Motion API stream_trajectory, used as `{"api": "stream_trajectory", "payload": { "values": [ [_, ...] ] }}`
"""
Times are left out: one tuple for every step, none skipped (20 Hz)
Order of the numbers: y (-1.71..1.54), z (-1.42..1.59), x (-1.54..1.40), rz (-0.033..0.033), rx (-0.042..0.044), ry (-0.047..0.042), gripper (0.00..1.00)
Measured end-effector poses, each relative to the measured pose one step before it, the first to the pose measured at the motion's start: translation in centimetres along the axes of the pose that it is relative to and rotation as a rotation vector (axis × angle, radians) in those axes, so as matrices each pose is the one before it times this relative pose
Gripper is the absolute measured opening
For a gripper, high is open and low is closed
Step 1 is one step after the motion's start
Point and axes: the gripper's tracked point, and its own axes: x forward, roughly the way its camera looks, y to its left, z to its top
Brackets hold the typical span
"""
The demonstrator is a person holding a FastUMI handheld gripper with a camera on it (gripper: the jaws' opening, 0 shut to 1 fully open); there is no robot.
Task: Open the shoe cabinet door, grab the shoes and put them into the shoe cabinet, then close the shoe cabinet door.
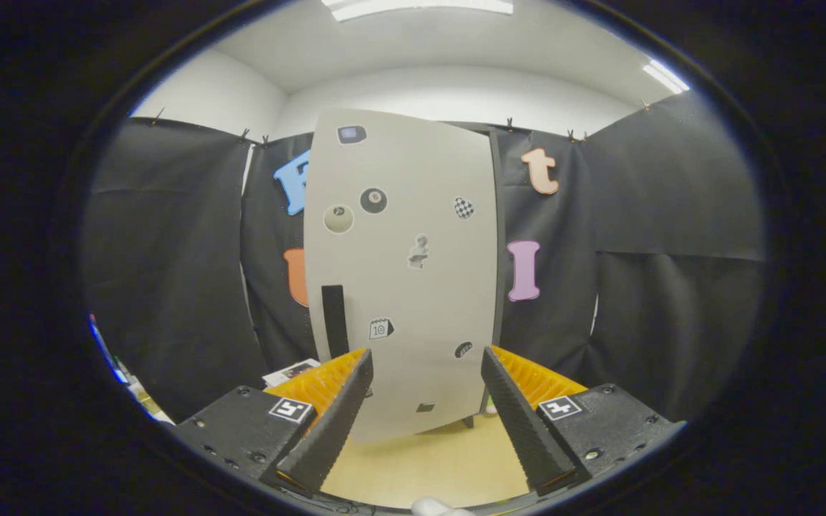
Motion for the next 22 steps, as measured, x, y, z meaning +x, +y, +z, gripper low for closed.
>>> {"api": "stream_trajectory", "payload": {
  "values": [
    [-0.070,0.117,-0.885,-0.00884,0.00134,-0.00824,1.00],
    [0.009,-0.060,-0.662,-0.00724,0.00193,-0.00244,1.00],
    [0.015,-0.314,-0.631,-0.00529,0.00147,0.00391,1.00],
    [0.042,-0.446,-0.648,-0.00028,0.00087,0.00474,1.00],
    [-0.047,-0.425,-0.611,-0.00378,-0.00245,0.00608,0.99],
    [-0.212,-0.429,-0.573,-0.00556,-0.00325,0.00461,0.99],
    [-0.038,-0.405,-0.600,-0.00312,-0.00405,0.00845,1.00],
    [-0.050,-0.433,-0.425,-0.00184,-0.00628,0.00801,1.00],
    [-0.142,-0.361,-0.514,-0.00245,-0.00371,0.00608,1.00],
    [-0.090,0.020,-0.338,-0.00187,-0.00350,-0.00135,1.00],
    [-0.408,-0.045,-0.295,-0.00900,0.00304,-0.00123,1.00],
    [-0.167,-0.068,-0.181,0.00068,0.01196,-0.00302,1.00],
    [0.079,0.044,-0.156,0.00700,0.01008,-0.00076,0.99],
    [-0.142,-0.102,-0.093,0.00040,0.00344,0.00255,1.00],
    [-0.232,0.241,-0.055,-0.00478,0.00397,-0.00840,1.00],
    [-0.398,0.252,0.004,-0.00751,0.00271,-0.00580,0.99],
    [-0.180,0.134,-0.015,-0.00378,0.00205,-0.00248,0.99],
    [0.061,0.047,0.048,-0.00152,0.00484,-0.00497,0.99],
    [-0.025,-0.003,-0.085,0.00102,0.00322,-0.00084,0.99],
    [-0.098,-0.060,0.023,-0.00349,0.00072,-0.00219,0.99],
    [-0.202,-0.083,-0.141,-0.00488,0.00031,0.00380,0.99],
    [0.036,-0.082,-0.066,-0.00063,0.00211,0.00151,0.99]
  ]
}}
